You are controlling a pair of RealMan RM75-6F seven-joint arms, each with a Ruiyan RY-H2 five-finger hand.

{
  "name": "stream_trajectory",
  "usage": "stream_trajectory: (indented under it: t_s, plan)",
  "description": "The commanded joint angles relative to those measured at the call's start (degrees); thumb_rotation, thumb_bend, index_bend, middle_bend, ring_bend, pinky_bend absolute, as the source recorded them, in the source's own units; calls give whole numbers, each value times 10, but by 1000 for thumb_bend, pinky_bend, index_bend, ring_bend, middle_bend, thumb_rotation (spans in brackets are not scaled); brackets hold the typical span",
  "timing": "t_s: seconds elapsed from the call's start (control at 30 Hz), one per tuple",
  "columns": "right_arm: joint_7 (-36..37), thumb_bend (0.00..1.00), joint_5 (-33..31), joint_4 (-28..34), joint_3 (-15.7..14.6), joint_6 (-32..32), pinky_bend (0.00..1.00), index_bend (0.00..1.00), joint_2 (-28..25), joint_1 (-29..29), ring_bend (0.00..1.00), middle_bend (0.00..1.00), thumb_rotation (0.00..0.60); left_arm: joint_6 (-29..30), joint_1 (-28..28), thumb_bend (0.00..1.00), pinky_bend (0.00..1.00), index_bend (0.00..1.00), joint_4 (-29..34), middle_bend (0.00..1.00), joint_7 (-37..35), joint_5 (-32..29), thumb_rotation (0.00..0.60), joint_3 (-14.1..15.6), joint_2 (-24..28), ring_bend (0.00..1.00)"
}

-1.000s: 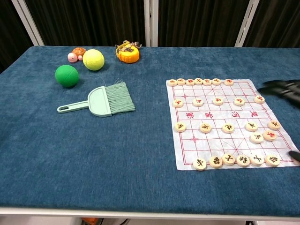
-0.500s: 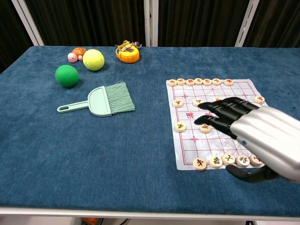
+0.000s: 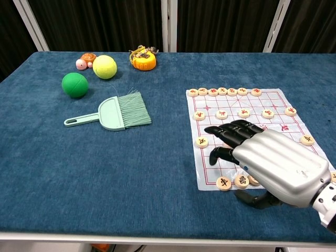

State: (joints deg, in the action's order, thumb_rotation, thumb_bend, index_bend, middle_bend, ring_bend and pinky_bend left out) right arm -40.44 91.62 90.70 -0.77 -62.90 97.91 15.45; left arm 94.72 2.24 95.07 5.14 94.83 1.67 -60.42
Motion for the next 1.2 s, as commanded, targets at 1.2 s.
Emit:
stream_trajectory:
  t_s: [1.2]
  plan:
    - [12,258,-26,-14,-1,-33,0,519,23,28,0,0,600,9,9,111,0,62,-20,47,-24,-2,600,-2,-1,0]
